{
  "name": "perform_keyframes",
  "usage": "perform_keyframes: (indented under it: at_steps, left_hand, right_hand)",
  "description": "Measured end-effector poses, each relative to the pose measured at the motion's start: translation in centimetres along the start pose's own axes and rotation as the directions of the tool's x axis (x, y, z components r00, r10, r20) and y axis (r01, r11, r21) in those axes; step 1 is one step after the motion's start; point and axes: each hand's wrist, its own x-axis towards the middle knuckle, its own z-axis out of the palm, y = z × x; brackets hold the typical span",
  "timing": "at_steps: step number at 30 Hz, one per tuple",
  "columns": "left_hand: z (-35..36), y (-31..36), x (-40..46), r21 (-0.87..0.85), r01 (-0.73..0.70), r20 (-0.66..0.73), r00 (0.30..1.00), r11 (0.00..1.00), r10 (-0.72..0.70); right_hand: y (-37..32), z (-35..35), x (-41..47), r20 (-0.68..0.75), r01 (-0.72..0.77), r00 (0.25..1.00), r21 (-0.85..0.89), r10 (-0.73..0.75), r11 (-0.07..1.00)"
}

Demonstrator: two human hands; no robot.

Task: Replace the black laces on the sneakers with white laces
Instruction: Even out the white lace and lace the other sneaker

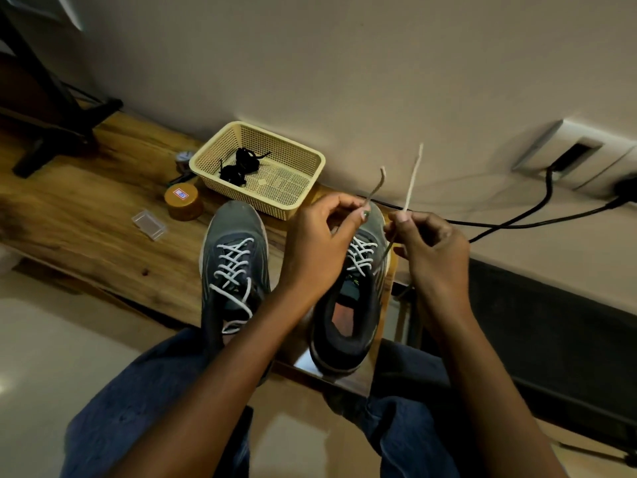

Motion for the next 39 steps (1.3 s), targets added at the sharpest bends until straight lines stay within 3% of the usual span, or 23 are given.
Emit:
perform_keyframes:
  at_steps: [6, 16, 24, 27, 33, 39]
  left_hand:
    - [1.3, 0.9, -0.2, -0.176, -0.006, -0.038, 0.999, 0.984, -0.001]
    - [1.5, 2.4, -0.2, -0.351, 0.019, -0.04, 0.999, 0.936, -0.036]
    - [0.8, 2.5, -0.4, -0.386, 0.105, 0.014, 0.994, 0.916, -0.108]
    - [0.4, 2.4, -0.4, -0.345, 0.088, 0.068, 0.995, 0.935, -0.069]
    - [-0.5, 2.5, -0.8, -0.294, 0.084, 0.178, 0.984, 0.952, -0.032]
    - [-2.8, 1.0, -1.2, -0.209, 0.078, 0.08, 0.995, 0.975, -0.063]
  right_hand:
    - [-0.6, -0.6, -0.4, -0.051, 0.139, 0.989, 0.068, -0.135, 0.988]
    - [-1.3, 0.0, -1.2, -0.038, 0.224, 0.974, 0.193, -0.221, 0.955]
    - [-0.7, 0.4, -1.5, -0.034, 0.355, 0.934, 0.012, -0.354, 0.935]
    - [-0.5, 0.2, -1.6, 0.02, 0.315, 0.949, 0.005, -0.315, 0.949]
    - [0.5, 0.4, -1.1, 0.376, 0.204, 0.92, -0.216, -0.111, 0.955]
    - [1.3, 0.2, -1.4, 0.311, 0.173, 0.949, -0.373, -0.052, 0.912]
